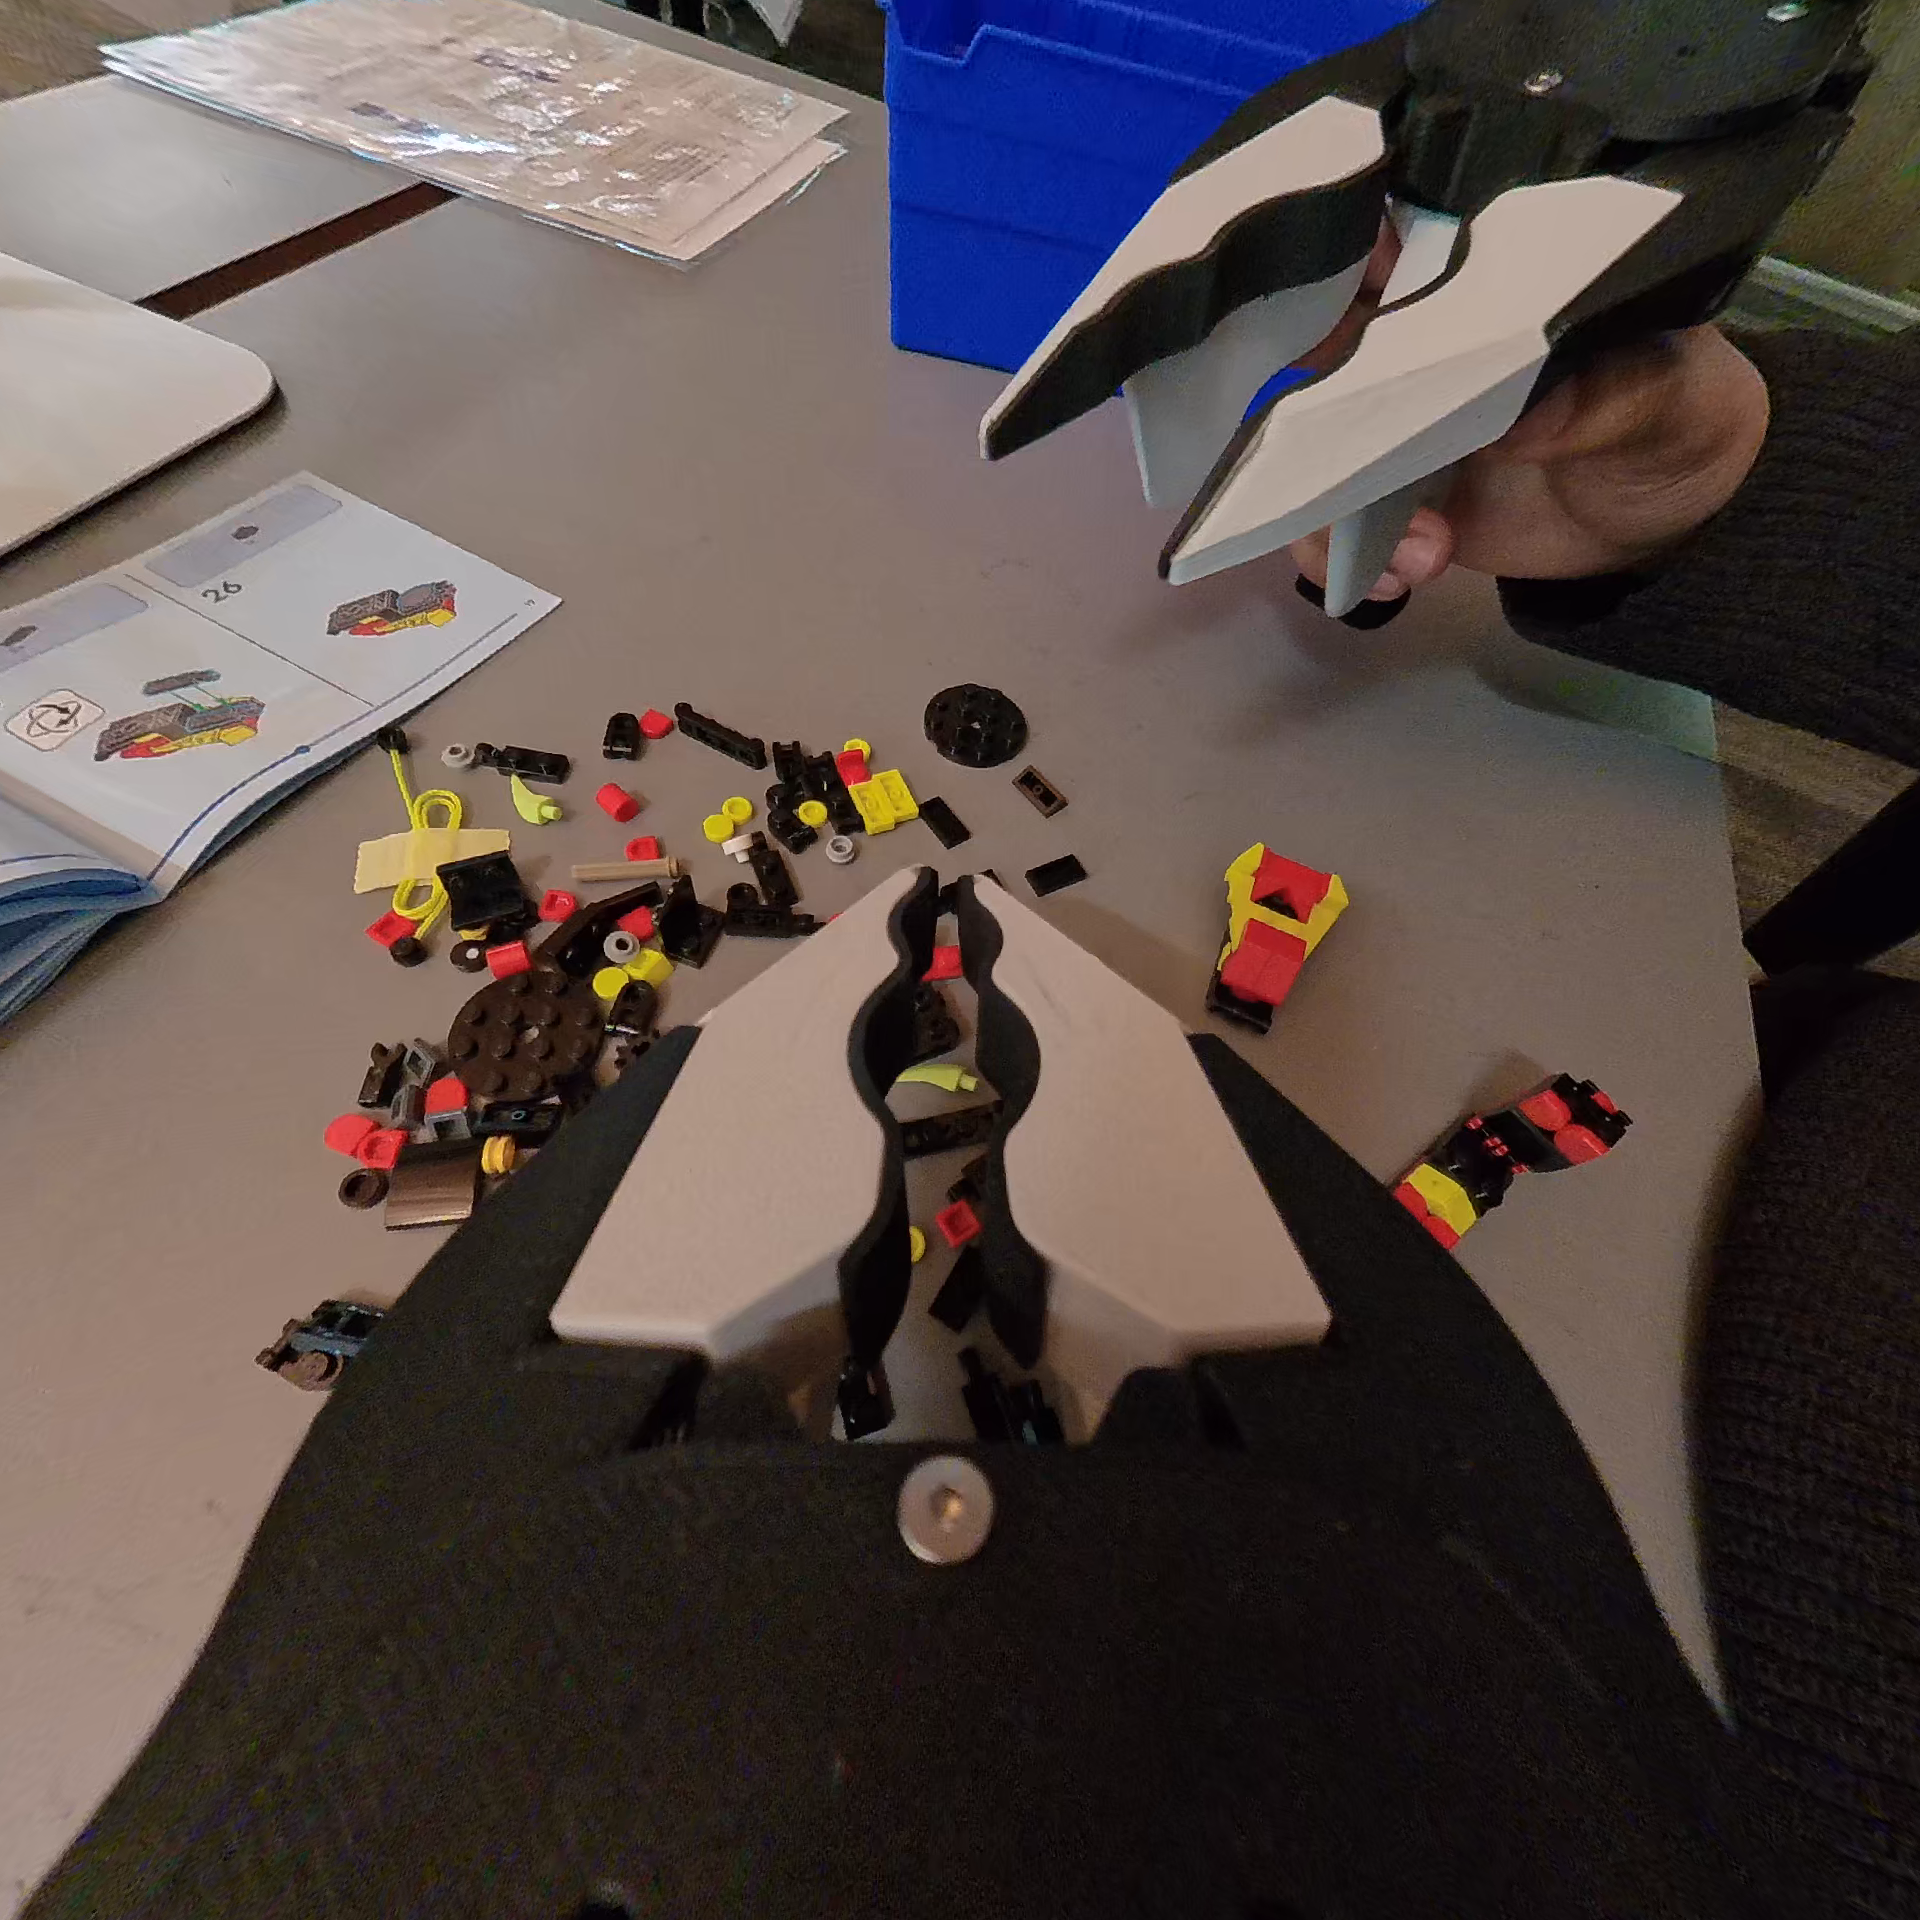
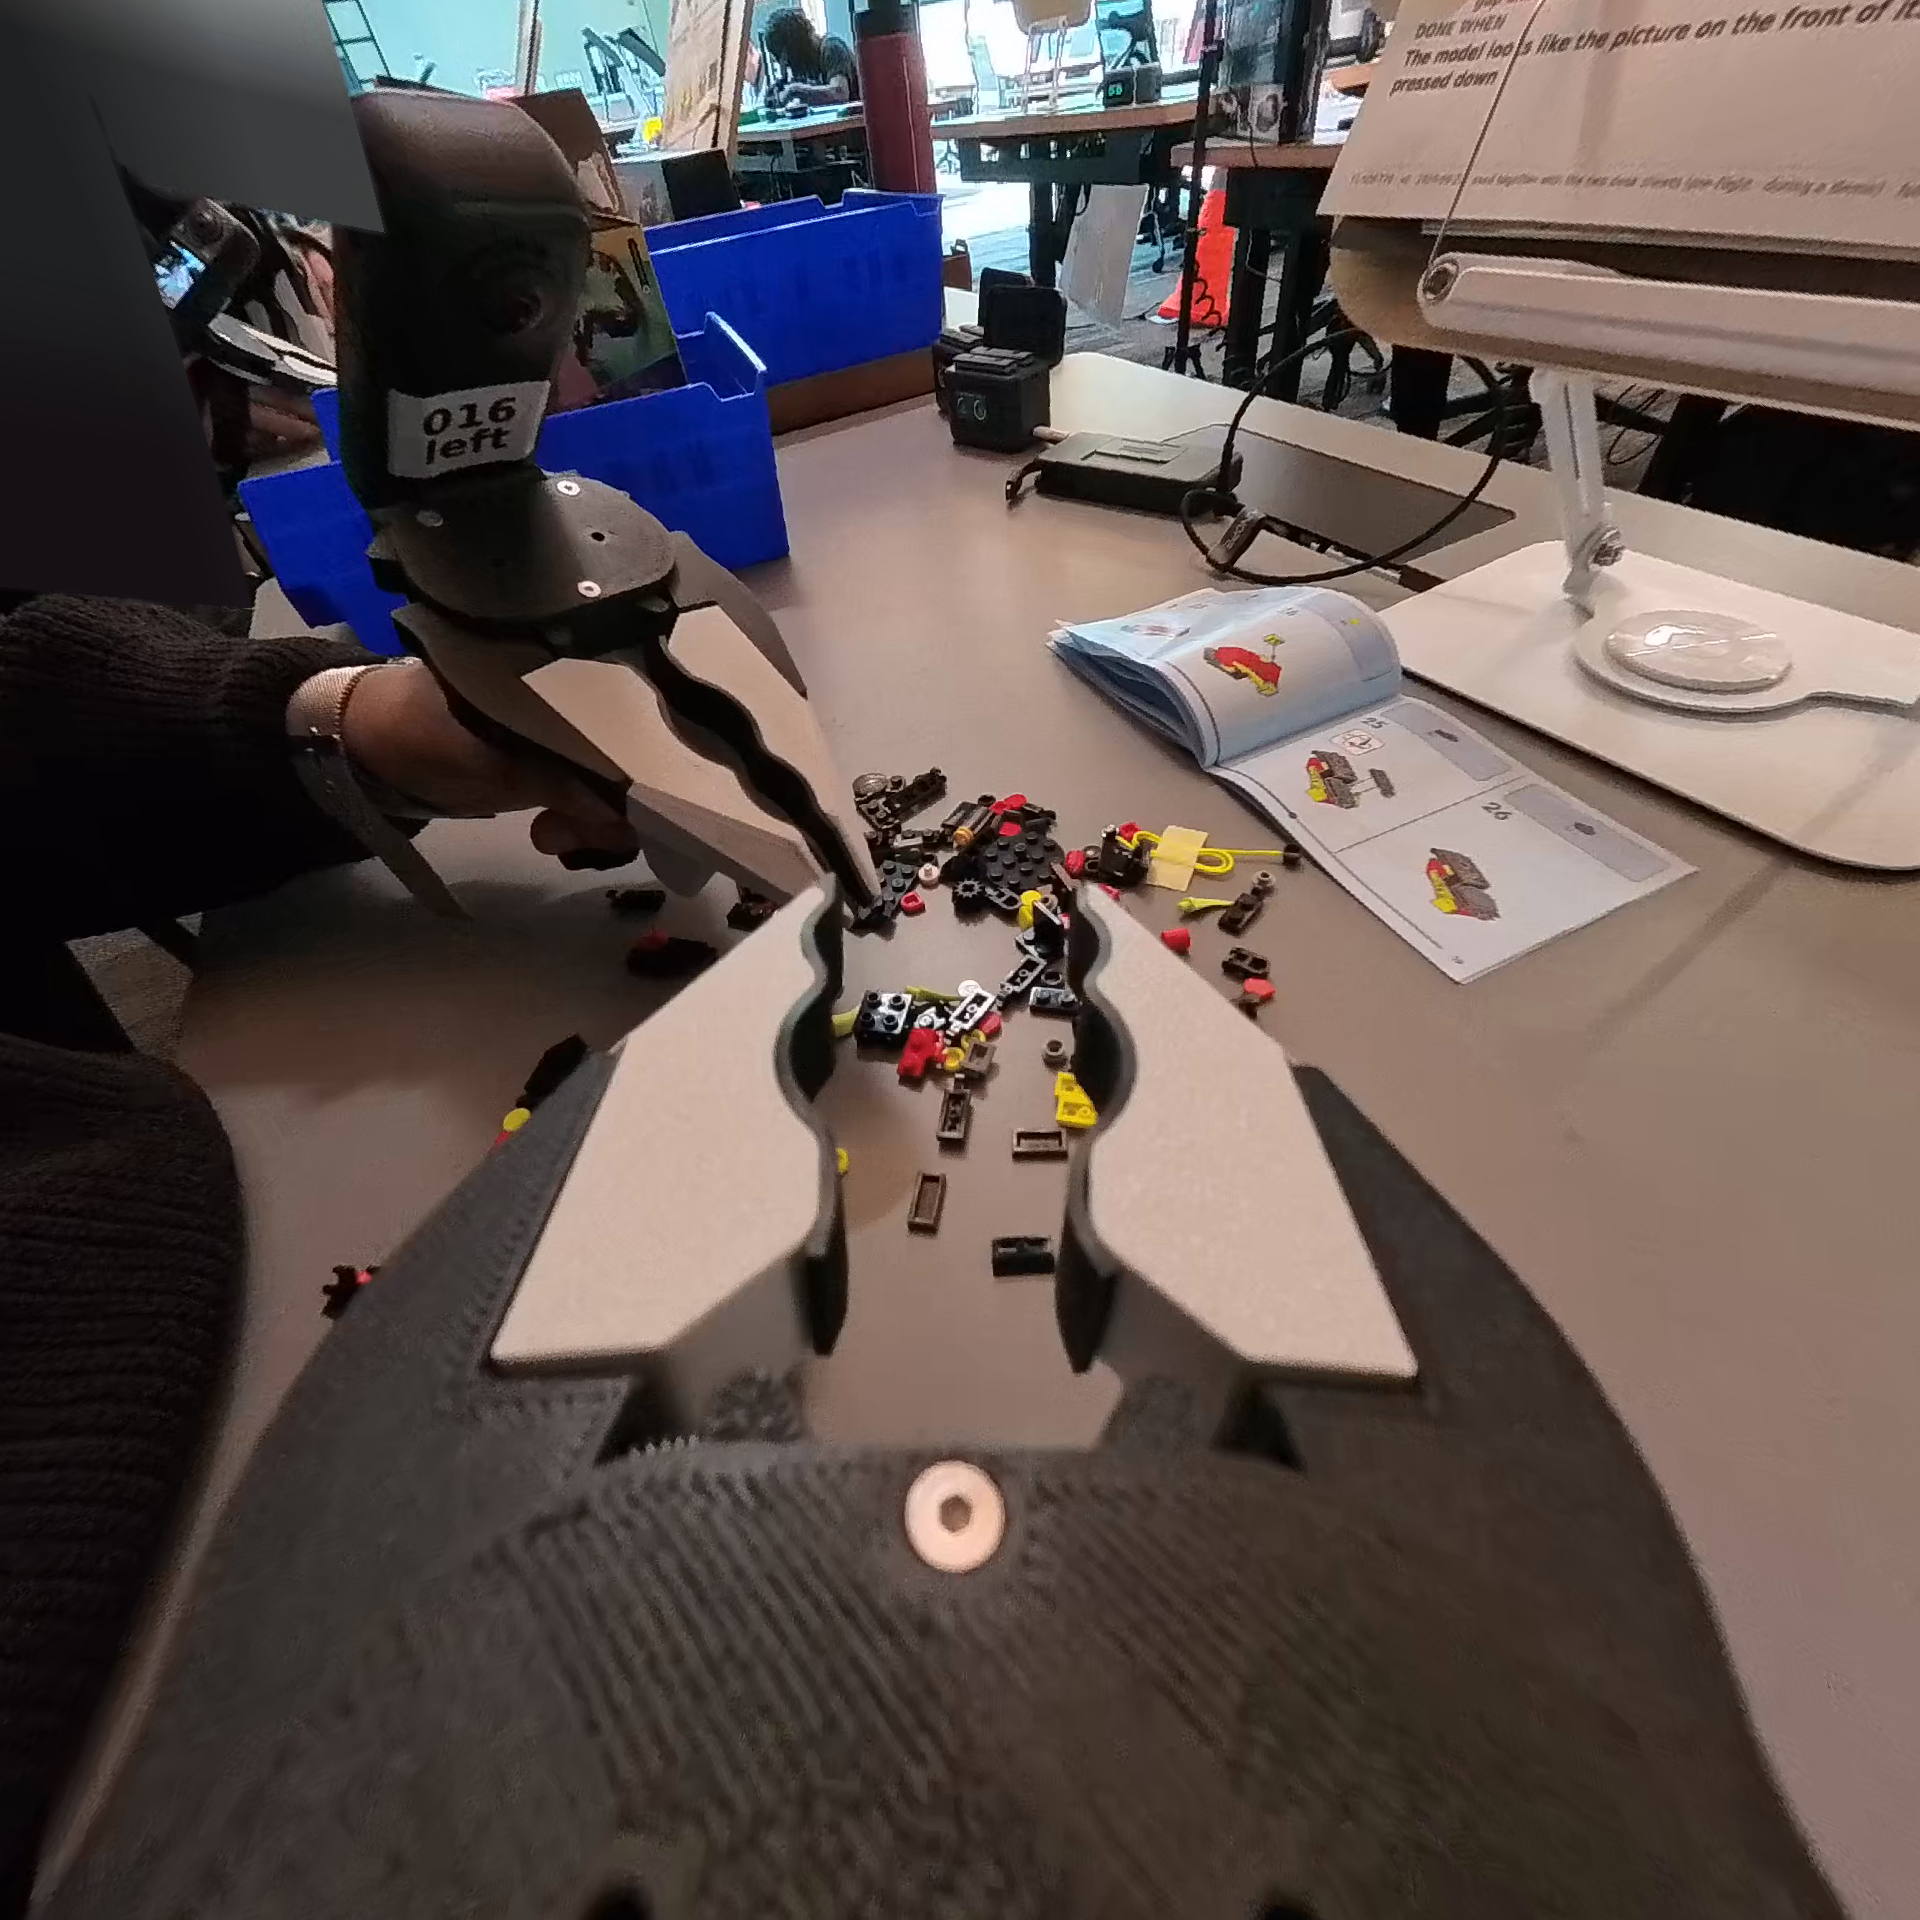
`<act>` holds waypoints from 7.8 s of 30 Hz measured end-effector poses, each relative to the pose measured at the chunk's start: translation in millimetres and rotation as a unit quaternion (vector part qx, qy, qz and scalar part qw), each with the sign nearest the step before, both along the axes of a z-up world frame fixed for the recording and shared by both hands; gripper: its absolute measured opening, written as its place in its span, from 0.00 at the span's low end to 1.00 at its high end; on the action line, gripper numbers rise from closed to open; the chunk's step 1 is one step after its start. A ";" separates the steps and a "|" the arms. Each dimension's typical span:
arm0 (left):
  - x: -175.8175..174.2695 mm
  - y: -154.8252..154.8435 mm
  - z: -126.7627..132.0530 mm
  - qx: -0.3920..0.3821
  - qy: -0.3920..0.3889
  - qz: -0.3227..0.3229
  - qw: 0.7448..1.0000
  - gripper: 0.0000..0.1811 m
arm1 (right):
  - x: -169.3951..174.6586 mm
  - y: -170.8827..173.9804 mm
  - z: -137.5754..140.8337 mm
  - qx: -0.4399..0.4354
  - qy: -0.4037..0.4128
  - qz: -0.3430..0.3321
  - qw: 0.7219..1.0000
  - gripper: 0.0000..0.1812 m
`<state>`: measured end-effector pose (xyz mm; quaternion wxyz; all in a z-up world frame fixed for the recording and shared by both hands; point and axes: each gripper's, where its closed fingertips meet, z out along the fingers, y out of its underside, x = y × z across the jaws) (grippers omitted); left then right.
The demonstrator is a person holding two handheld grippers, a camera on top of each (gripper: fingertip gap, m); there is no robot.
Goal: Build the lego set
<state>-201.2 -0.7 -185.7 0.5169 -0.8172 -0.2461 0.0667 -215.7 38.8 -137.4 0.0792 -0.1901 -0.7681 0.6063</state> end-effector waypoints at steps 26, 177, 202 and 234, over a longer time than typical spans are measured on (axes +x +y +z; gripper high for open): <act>0.3 0.0 -1.4 -0.003 -0.001 0.000 1.000 0.01 | -0.2 -1.3 -6.1 0.018 0.003 -0.002 1.000 0.22; 25.1 19.2 12.5 0.264 -0.404 -0.044 0.875 0.23 | 87.2 5.2 -96.6 0.259 -0.004 0.233 0.937 0.09; -15.5 -13.0 30.7 0.203 -0.146 0.063 0.966 0.11 | -13.9 53.5 -7.2 0.123 0.099 -0.050 0.986 0.00; -34.2 -35.2 34.5 0.218 -0.119 0.135 0.959 0.07 | -38.1 67.8 -21.8 0.103 0.043 -0.102 0.988 0.04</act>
